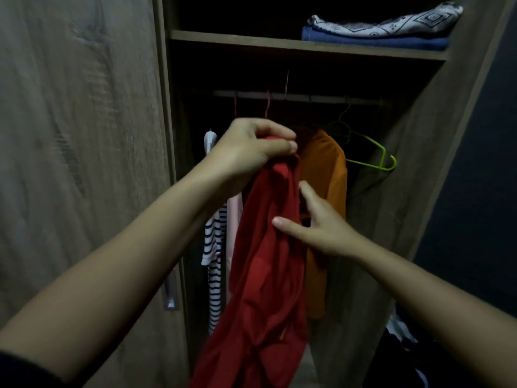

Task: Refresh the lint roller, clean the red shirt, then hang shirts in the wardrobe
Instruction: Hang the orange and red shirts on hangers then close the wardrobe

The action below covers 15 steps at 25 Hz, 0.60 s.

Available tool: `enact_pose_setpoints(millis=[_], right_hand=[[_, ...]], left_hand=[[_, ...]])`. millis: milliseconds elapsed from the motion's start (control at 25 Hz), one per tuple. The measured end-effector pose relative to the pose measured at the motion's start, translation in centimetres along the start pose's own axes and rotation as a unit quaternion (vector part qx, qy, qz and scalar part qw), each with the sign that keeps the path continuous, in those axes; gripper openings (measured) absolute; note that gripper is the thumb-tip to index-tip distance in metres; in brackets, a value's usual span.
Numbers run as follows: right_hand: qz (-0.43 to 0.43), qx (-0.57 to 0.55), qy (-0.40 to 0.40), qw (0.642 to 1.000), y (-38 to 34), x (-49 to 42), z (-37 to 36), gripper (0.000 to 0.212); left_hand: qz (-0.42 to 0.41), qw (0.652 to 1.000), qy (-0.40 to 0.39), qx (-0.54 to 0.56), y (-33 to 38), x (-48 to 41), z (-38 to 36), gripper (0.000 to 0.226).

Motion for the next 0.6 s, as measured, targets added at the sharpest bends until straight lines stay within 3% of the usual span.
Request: enact_pose_setpoints(millis=[80, 200, 320, 400, 440, 560, 600], right_hand=[[0.034, 0.078, -0.025, 0.996, 1.5, 0.8, -0.5, 0.055], [0.044, 0.180, -0.067, 0.980, 3.4, 2.4, 0.5, 0.065], [0.106, 0.260, -0.106, 0.954, 4.2, 2.8, 3.9, 0.057], [0.117, 0.308, -0.129, 0.935, 3.7, 2.2, 6.4, 0.041], [0.111, 0.321, -0.112, 0.934, 3.2, 1.7, 7.3, 0.037], [0.053, 0.351, 0.005, 0.935, 1.9, 0.3, 7.6, 0.042], [0.023, 0.370, 0.009, 0.929, 1.9, 0.0, 7.1, 0.043]], left_hand=[[-0.007, 0.999, 0.045, 0.026, 0.4, -0.9, 1.1, 0.012], [-0.028, 0.995, 0.092, -0.035, 0.2, -2.3, 4.7, 0.014], [0.021, 0.979, -0.054, -0.194, -2.2, -2.0, 8.5, 0.014], [0.080, 0.928, -0.141, -0.335, -4.4, -1.0, 10.6, 0.015], [0.095, 0.912, -0.138, -0.375, -5.3, -0.7, 11.3, 0.013], [0.081, 0.911, -0.052, -0.402, -7.6, -0.8, 11.9, 0.016], [0.068, 0.897, -0.048, -0.434, -8.3, -1.0, 11.6, 0.019]])
Point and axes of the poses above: each hand's wrist, its own x-axis away from the middle knuckle, its own z-axis out of the back of the hand, y = z × x, the point moved 1 cm from there along -x, towards the middle knuckle, and after that the axes turned 13 degrees about y, right-handed, at the moved point
